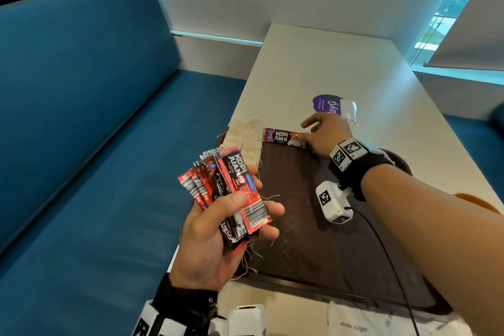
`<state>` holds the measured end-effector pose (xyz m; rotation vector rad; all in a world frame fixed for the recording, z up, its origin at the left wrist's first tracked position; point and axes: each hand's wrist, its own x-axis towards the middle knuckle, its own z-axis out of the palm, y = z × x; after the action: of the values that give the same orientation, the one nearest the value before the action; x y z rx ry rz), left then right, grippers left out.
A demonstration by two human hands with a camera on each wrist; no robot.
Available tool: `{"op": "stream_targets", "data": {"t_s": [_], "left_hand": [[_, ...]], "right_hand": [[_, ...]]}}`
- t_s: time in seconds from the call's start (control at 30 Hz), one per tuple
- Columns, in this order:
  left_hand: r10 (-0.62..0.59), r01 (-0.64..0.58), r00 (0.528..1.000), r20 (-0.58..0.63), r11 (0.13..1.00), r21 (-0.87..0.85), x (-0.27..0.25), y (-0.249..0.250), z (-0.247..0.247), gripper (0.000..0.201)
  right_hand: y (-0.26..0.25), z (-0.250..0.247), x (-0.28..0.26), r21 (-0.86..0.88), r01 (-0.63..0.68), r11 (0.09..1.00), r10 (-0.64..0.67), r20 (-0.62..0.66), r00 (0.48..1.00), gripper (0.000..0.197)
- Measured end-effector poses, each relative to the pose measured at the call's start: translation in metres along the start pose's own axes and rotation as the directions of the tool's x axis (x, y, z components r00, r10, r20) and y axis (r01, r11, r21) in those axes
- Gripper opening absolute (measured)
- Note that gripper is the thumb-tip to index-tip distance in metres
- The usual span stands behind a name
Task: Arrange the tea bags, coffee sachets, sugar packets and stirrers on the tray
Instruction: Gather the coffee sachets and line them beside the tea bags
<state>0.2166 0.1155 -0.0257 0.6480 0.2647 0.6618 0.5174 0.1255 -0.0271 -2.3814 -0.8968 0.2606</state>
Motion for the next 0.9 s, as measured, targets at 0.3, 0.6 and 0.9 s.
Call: {"op": "stream_targets", "data": {"t_s": [0.3, 0.6, 0.9], "left_hand": [[-0.069, 0.073, 0.996, -0.048, 0.993, 0.09, -0.001, 0.002, 0.003, 0.037], [-0.088, 0.102, 0.994, -0.068, 0.965, 0.242, -0.002, -0.001, 0.007, 0.03], [-0.12, 0.126, 0.991, -0.06, 0.988, 0.091, -0.001, 0.001, 0.007, 0.012]], "right_hand": [[-0.043, -0.047, -0.074, 0.492, -0.003, 0.87, -0.07, 0.13, 0.989, 0.007], [-0.07, -0.061, -0.15, 0.508, 0.046, 0.86, -0.298, 0.426, 0.854, 0.026], [-0.056, -0.073, -0.145, 0.866, -0.033, 0.499, -0.411, 0.27, 0.871, 0.014]]}}
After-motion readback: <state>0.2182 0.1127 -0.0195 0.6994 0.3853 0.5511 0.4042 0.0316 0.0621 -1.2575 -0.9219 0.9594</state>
